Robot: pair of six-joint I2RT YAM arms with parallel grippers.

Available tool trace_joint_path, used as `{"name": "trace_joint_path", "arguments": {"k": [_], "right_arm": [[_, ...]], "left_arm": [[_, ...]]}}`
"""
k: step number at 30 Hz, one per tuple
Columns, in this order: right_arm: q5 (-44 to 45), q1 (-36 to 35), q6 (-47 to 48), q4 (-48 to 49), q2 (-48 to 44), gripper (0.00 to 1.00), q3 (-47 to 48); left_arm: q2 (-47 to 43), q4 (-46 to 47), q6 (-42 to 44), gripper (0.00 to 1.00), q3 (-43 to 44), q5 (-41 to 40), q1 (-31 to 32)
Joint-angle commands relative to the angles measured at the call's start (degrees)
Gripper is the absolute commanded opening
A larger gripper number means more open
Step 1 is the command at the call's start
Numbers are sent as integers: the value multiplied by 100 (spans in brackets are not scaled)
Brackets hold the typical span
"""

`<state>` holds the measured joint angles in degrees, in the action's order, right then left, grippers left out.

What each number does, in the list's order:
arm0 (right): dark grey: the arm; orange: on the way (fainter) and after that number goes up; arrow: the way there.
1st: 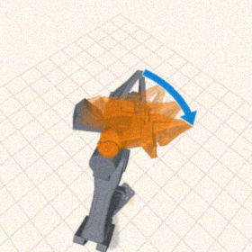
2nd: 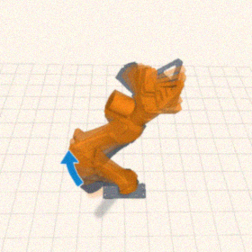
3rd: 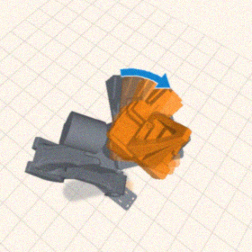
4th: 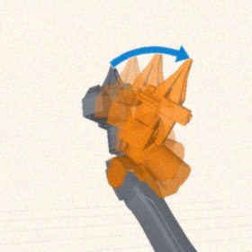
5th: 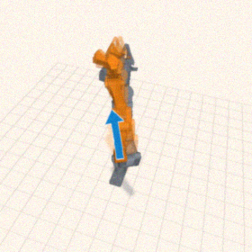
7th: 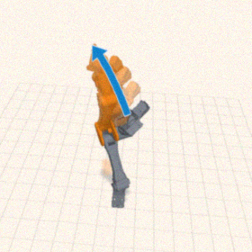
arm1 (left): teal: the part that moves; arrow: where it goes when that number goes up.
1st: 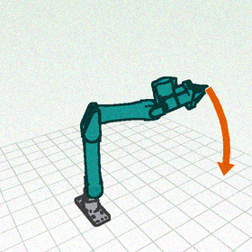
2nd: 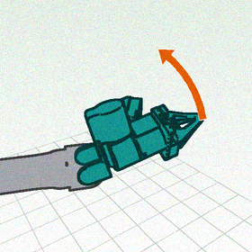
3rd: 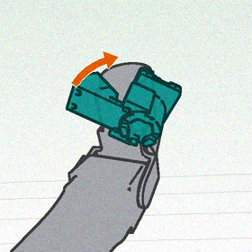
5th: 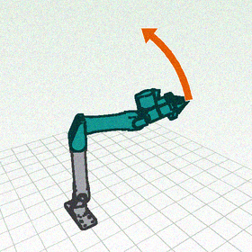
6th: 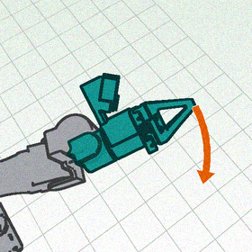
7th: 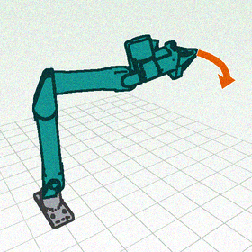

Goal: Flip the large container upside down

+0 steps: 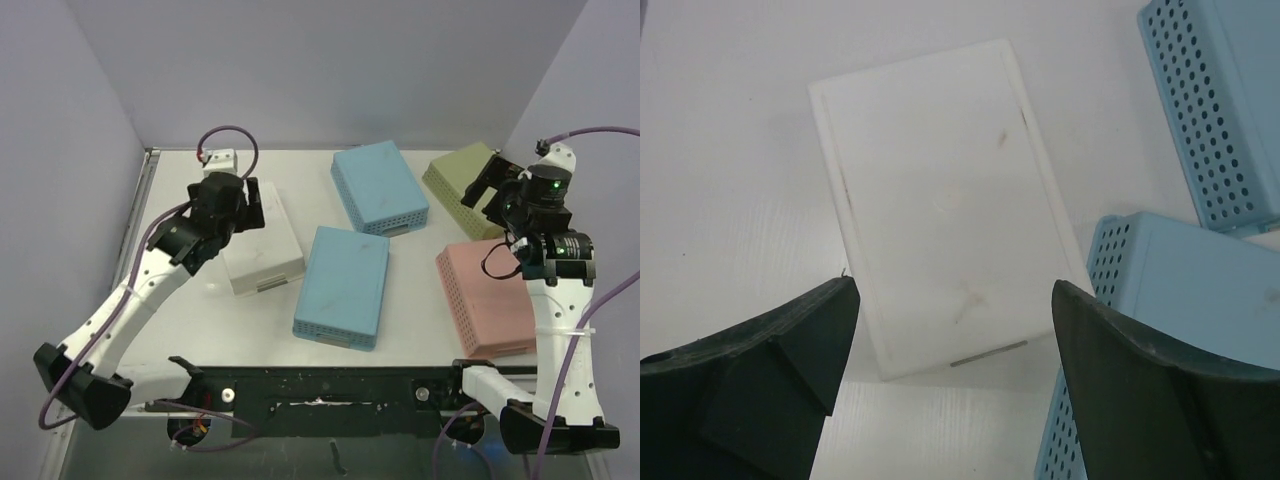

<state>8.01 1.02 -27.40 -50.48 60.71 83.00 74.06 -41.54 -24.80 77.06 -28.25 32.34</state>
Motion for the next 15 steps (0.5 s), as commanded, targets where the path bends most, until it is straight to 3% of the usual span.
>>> {"name": "trace_joint_path", "arguments": {"k": [1, 7, 15], "right_arm": [[123, -59, 202, 368, -278, 98, -40], [20, -68, 128, 485, -450, 98, -471], [-21, -67, -150, 681, -654, 98, -886]], "left_arm": [[-1072, 1301, 23, 79, -680, 107, -16], [-1468, 1789, -49, 79, -1154, 179, -9], [-1152, 1529, -194, 79, -886, -140, -9]]}}
